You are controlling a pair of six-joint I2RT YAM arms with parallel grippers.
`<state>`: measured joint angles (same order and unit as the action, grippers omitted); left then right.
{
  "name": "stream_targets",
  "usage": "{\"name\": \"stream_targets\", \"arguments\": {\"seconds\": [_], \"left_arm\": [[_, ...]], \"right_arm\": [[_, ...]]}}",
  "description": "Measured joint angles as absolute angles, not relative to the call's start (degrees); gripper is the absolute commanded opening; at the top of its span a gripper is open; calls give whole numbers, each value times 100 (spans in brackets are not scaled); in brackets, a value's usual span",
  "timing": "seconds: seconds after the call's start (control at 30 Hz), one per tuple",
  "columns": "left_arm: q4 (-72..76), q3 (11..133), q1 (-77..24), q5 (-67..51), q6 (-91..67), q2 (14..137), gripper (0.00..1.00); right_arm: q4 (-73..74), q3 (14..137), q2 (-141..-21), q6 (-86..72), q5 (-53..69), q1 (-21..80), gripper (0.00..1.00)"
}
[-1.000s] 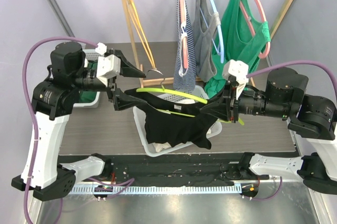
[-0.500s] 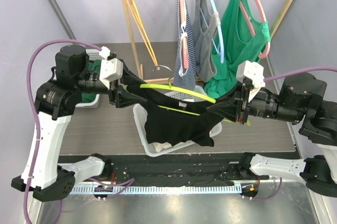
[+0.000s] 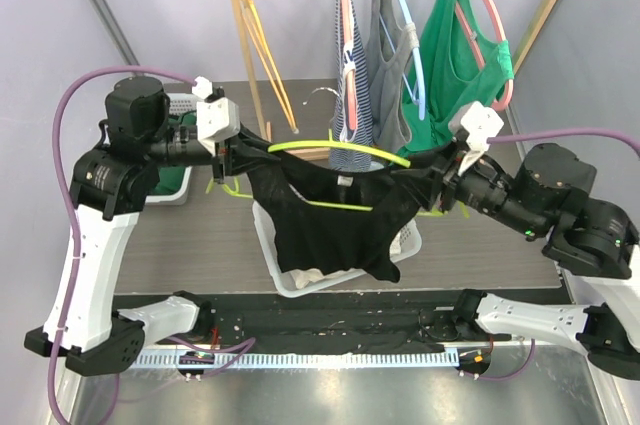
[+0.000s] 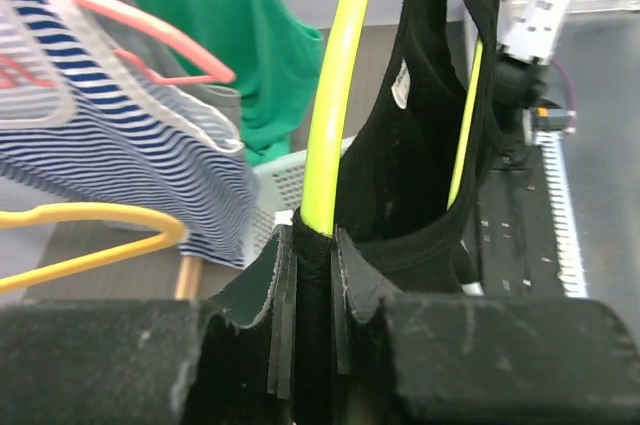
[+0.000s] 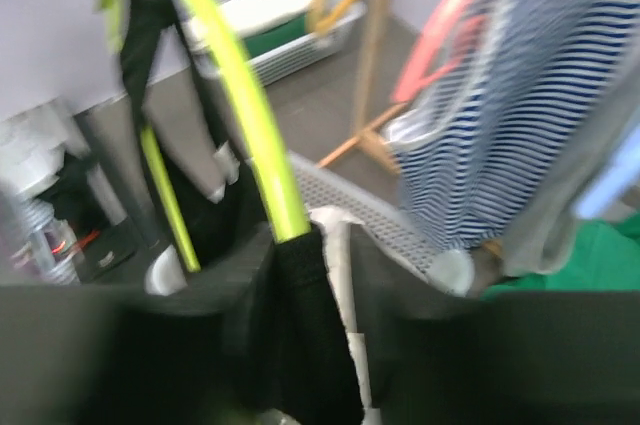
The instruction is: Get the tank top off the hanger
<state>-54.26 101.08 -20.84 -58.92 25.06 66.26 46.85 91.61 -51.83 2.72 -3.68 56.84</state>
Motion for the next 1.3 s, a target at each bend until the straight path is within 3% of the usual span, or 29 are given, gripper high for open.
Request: {"name": "stream_targets", "arguments": {"seconds": [0.13, 0.17, 0.23, 0.63, 1.0, 1.3], "left_arm": [[-5170, 10112, -2099, -5540, 2587, 6711, 0], [-5135, 10116, -2112, -5450, 2641, 6731, 0], [-5065, 10134, -2171, -5275, 2818, 6766, 0], [-4497, 10141, -2453, -3881, 4150, 6775, 0], [-3682, 10090, -2464, -3267, 2967, 6536, 0], [-3717, 9968, -2464, -3459, 2574, 6145, 0]], "right_arm": [[4180, 8930, -5242, 226, -1367, 5677, 81], [4095, 8897, -5251, 220, -1546, 5677, 92], [3981, 8849, -5271, 185, -1800, 5675, 99], [3299, 8261, -4123, -340, -2440, 5677, 100], [2379, 6984, -3667, -1203, -1841, 5677, 85], [1680, 7017, -4125, -1273, -1763, 5677, 80]]}}
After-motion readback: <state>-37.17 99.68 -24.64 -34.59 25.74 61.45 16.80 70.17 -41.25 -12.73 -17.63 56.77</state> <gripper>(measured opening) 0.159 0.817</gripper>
